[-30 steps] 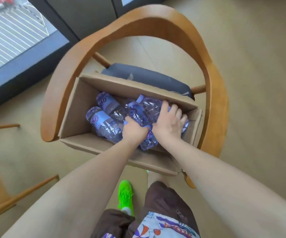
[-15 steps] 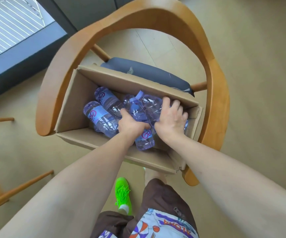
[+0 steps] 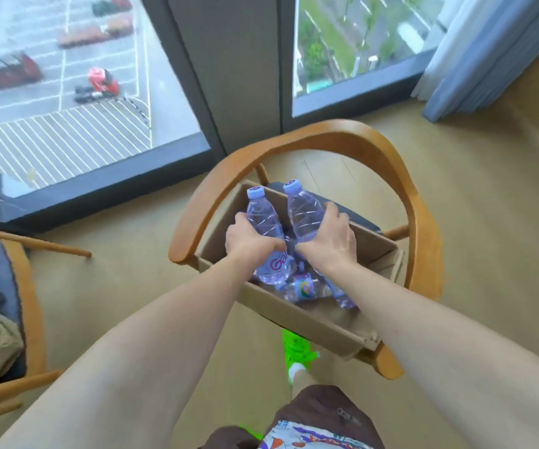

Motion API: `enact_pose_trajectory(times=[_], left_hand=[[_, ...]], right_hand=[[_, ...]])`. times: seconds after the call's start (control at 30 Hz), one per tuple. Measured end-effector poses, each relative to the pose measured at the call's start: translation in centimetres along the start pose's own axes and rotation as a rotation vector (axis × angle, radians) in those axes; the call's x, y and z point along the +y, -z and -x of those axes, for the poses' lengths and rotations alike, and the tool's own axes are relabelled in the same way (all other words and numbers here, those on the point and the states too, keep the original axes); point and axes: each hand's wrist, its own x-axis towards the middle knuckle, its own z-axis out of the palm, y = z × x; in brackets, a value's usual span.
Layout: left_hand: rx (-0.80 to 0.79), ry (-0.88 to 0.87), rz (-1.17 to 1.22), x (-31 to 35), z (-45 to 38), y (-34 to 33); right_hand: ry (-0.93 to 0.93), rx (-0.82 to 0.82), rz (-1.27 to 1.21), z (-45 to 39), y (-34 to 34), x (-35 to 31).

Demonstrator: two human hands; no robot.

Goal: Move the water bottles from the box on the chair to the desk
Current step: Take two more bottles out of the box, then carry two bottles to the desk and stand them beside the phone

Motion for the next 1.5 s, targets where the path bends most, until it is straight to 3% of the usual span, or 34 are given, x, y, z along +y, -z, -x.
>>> enact_pose_trajectory(times=[0.3,0.67,0.87,1.03,1.23,1.5], left_hand=[[0.352,-0.116,0.264,-3.4,6.9,20.5],[0.933,-0.097,0.363,-22.3,21.3,44.1],[1.170,0.033,0.448,-34.1,29.3,52.9],[1.396,0.147,0.558,-44.5,35.7,57.5],[1.655,0.490,0.536,-55.5,44.8,61.6],[1.911,0.761,0.548,-67.0,56.2,67.5]], right_hand=[[0.416,0.008,-0.119,9.3,-1.1,-18.0],[0.839,-0.138,-0.252,30.5,-11.1,-38.9],[1.124,-0.318,-0.276,43.7,-18.8,-46.3],[1.276,-0.566,-0.232,54.4,-25.6,-51.0],[1.417,-0.838,-0.204,67.8,-33.3,-55.7],[1.640,-1.137,-0.133,86.2,-40.8,-61.0]])
